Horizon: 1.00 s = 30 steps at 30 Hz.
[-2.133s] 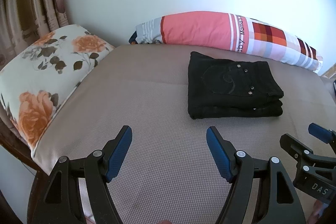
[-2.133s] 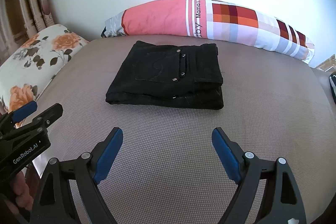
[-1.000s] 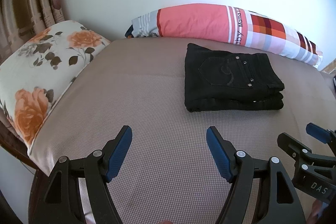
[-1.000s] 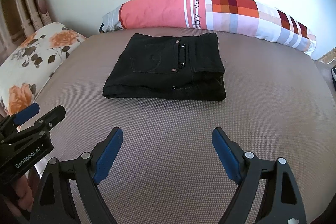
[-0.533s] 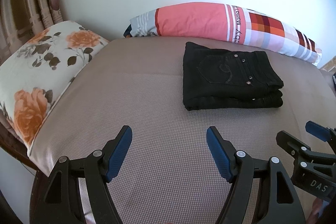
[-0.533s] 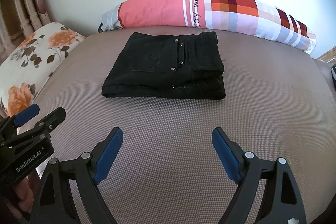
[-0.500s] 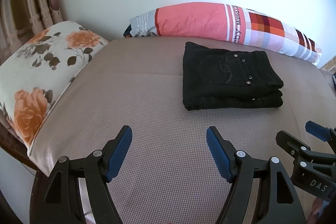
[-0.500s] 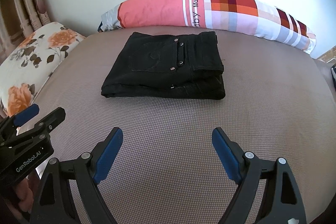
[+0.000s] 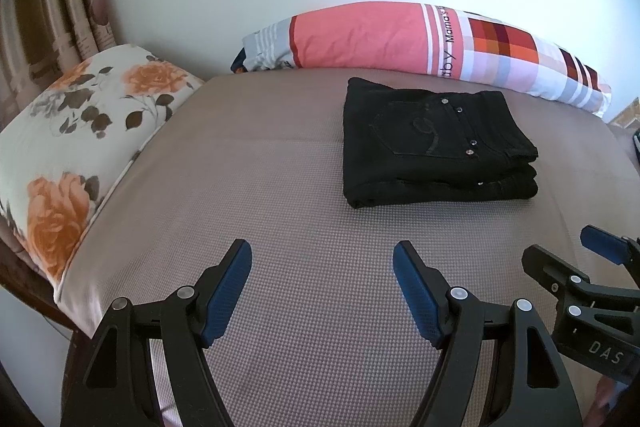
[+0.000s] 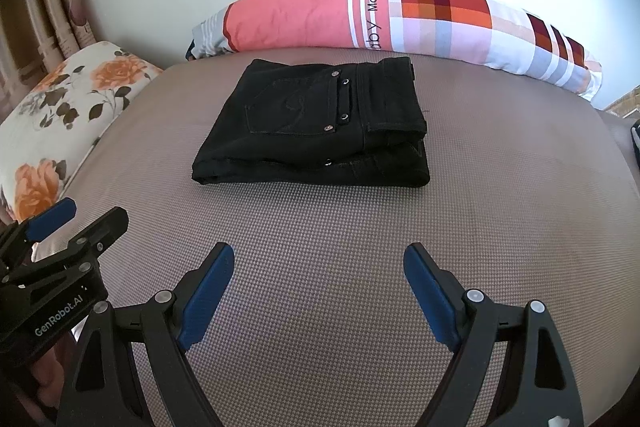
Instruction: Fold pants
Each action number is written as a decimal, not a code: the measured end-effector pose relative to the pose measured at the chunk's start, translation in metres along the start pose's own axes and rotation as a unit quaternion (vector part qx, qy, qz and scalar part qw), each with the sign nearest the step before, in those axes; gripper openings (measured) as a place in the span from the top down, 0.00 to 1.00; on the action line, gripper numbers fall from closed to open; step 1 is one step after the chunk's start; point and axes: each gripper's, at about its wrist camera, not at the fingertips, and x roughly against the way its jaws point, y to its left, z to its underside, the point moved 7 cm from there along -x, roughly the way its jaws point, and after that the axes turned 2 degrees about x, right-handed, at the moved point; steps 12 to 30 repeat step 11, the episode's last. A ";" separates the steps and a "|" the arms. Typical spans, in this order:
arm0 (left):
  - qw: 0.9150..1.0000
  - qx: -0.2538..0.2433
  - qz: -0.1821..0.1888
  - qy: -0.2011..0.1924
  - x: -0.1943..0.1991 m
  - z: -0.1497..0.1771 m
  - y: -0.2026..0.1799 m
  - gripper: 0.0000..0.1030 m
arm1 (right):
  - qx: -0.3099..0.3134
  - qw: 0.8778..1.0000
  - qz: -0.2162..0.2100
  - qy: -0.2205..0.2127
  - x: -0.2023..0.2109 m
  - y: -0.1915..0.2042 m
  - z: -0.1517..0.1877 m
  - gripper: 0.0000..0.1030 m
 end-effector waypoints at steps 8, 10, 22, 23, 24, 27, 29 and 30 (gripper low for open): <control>1.000 -0.001 0.005 0.001 -0.002 -0.002 -0.001 0.28 | -0.001 1.000 0.002 0.000 0.000 0.000 0.000 0.18; 1.000 -0.001 0.005 0.002 -0.001 -0.002 -0.002 0.28 | -0.002 1.000 0.002 0.000 0.000 -0.001 0.000 0.18; 1.000 -0.001 0.005 0.003 -0.001 -0.002 -0.002 0.28 | -0.002 1.000 0.002 0.000 0.000 -0.001 0.000 0.18; 1.000 -0.001 0.005 0.003 -0.001 -0.002 -0.002 0.28 | -0.002 1.000 0.002 0.000 0.000 -0.001 0.000 0.18; 1.000 -0.001 0.005 0.003 -0.001 -0.002 -0.002 0.28 | -0.002 1.000 0.002 0.000 0.000 -0.001 0.000 0.18; 1.000 -0.001 0.005 0.003 -0.001 -0.002 -0.002 0.28 | -0.002 1.000 0.002 0.000 0.000 -0.001 0.000 0.18; 1.000 -0.001 0.005 0.003 -0.001 -0.002 -0.002 0.28 | -0.002 1.000 0.002 0.000 0.000 -0.001 0.000 0.18; 1.000 -0.001 0.005 0.003 -0.001 -0.002 -0.002 0.28 | -0.002 1.000 0.002 0.000 0.000 -0.001 0.000 0.18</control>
